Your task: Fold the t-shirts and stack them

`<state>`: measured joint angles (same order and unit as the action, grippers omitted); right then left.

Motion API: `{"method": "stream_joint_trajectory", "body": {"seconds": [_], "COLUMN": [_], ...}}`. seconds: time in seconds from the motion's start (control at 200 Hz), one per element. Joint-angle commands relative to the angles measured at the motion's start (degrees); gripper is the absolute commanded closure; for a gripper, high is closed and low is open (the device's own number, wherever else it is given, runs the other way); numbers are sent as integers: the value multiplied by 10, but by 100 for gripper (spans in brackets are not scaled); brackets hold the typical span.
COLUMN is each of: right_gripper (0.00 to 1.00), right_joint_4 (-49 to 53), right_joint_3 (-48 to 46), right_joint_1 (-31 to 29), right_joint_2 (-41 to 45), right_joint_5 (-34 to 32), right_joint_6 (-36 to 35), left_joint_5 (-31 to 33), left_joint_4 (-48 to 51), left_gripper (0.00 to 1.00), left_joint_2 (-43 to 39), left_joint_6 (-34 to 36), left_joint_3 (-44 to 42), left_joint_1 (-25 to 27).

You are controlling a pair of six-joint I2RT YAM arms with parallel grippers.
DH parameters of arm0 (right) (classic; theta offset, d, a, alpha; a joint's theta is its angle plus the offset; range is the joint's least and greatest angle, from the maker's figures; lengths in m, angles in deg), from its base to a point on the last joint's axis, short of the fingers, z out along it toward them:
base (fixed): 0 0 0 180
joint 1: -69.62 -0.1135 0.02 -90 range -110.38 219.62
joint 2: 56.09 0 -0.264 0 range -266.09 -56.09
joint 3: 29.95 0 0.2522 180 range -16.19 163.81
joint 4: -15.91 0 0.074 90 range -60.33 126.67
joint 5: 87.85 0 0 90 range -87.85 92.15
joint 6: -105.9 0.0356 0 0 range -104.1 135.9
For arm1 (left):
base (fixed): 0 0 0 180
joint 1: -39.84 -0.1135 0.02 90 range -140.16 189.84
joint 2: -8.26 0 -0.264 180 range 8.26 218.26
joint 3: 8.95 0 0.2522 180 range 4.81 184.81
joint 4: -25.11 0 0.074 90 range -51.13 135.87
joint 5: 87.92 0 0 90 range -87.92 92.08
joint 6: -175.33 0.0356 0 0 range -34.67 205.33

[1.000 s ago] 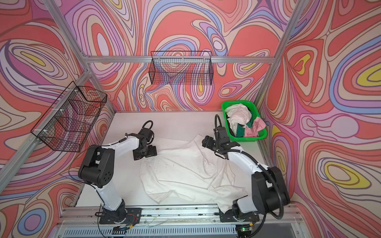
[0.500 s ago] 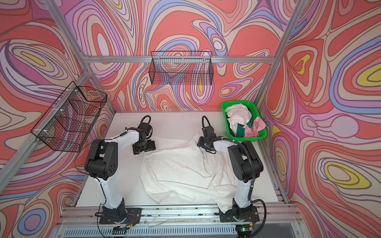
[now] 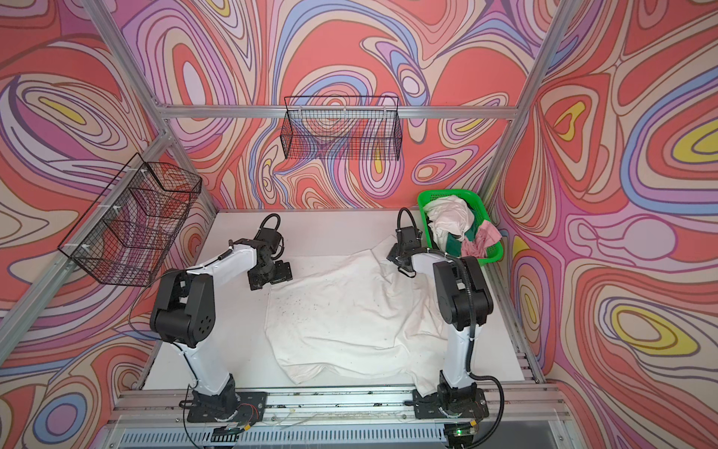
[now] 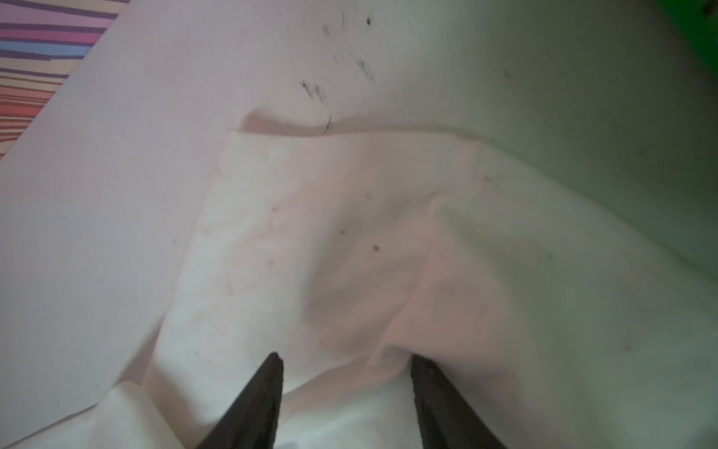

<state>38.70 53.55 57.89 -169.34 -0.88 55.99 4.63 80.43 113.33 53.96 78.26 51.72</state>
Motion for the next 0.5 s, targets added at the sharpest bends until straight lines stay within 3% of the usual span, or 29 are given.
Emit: {"method": "stream_joint_trajectory", "body": {"seconds": [0.0,0.135,0.3,0.496], "right_gripper": [44,43,43,43], "right_joint_4": [37,53,39,37], "right_joint_3": [-10,20,67,99], "right_joint_1": [-12,-38,-43,-41], "right_joint_2": [64,88,21,-34], "right_joint_5": [-18,-35,28,35], "right_joint_6": [11,-12,-19,-17], "left_joint_5": [-1,-12,-7,8], "left_joint_4": [26,19,24,34], "left_gripper": [6,6,6,7], "left_joint_2": [-36,-64,-37,7], "left_joint_6": [-19,-58,-89,-129], "left_joint_3": [-6,0,28,30], "left_joint_1": [-5,11,67,103]}}
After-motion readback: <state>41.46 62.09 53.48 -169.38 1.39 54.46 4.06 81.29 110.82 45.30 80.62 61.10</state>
